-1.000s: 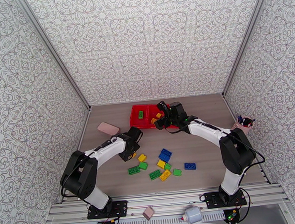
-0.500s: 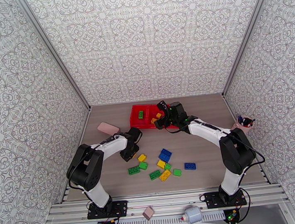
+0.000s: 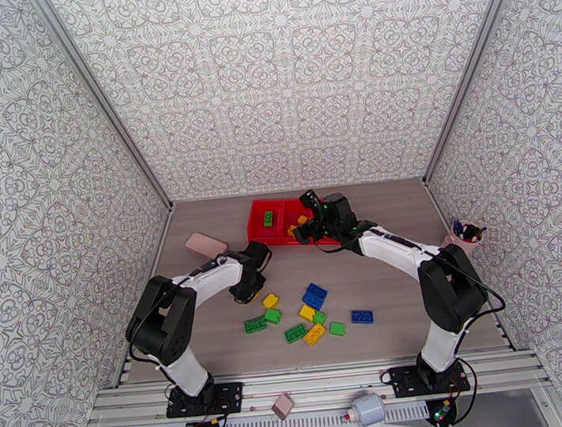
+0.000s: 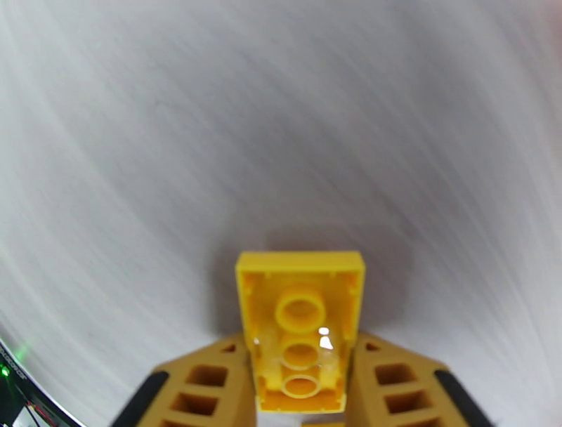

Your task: Sort the legos into containers by color

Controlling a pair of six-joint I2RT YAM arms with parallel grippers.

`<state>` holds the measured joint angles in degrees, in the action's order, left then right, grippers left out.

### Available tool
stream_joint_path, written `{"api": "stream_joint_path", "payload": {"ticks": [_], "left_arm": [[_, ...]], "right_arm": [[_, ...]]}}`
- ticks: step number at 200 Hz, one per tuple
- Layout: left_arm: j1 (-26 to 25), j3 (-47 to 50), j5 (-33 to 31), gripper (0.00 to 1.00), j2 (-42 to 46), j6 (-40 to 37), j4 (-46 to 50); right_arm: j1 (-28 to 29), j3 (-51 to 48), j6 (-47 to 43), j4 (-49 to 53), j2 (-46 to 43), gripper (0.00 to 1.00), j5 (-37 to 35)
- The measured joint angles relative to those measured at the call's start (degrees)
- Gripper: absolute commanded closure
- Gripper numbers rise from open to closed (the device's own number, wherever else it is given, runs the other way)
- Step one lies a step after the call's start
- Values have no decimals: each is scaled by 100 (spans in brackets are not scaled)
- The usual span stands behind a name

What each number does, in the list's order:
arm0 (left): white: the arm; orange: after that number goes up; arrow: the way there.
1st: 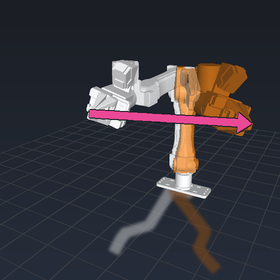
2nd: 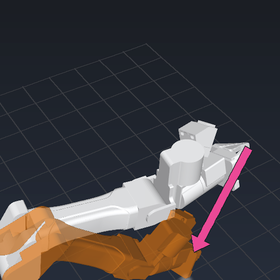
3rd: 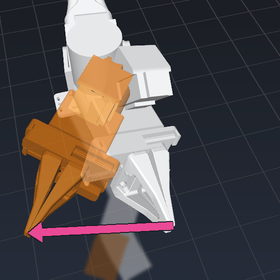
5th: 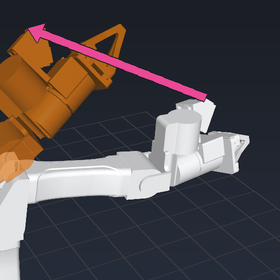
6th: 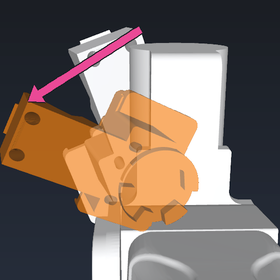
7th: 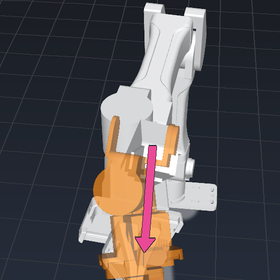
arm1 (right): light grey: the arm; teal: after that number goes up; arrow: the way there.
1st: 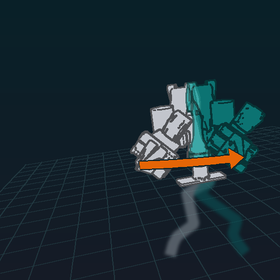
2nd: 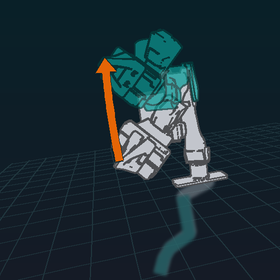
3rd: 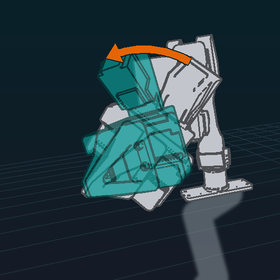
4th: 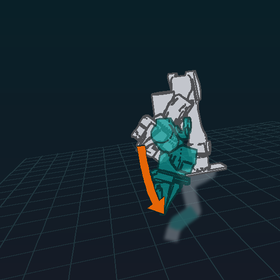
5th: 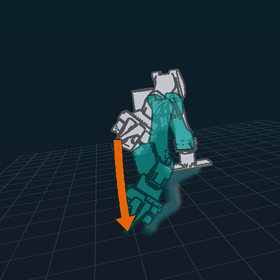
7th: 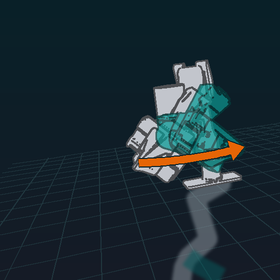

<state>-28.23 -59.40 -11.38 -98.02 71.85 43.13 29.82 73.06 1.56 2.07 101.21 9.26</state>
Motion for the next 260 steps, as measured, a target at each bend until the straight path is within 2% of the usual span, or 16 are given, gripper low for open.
{"api": "stream_joint_path", "payload": {"ticks": [20,48,87,128,174,231,260], "left_arm": [[-105,-170,-90,70,225,-313,-52],[-313,-404,-166,73,527,-1132,-577],[-507,-1115,-162,73,361,-2264,-1119],[-527,-2214,-7,73,-446,-3086,-1537],[-509,-3713,149,72,-1832,-3742,-1580],[-350,-5176,234,72,-2999,-4081,-1377],[-284,-6004,234,66,-3626,-4175,-1128]], "right_arm": [[0,-186,68,-155,-238,6,-70],[0,-577,201,-337,-664,7,-275],[0,-1189,387,-542,-1211,7,-614],[0,-1694,518,-568,-1652,8,-896],[0,-2009,669,-595,-1902,7,-960],[0,-2105,754,-588,-2039,6,-949],[0,-2107,752,-586,-2055,6,-918]]}}
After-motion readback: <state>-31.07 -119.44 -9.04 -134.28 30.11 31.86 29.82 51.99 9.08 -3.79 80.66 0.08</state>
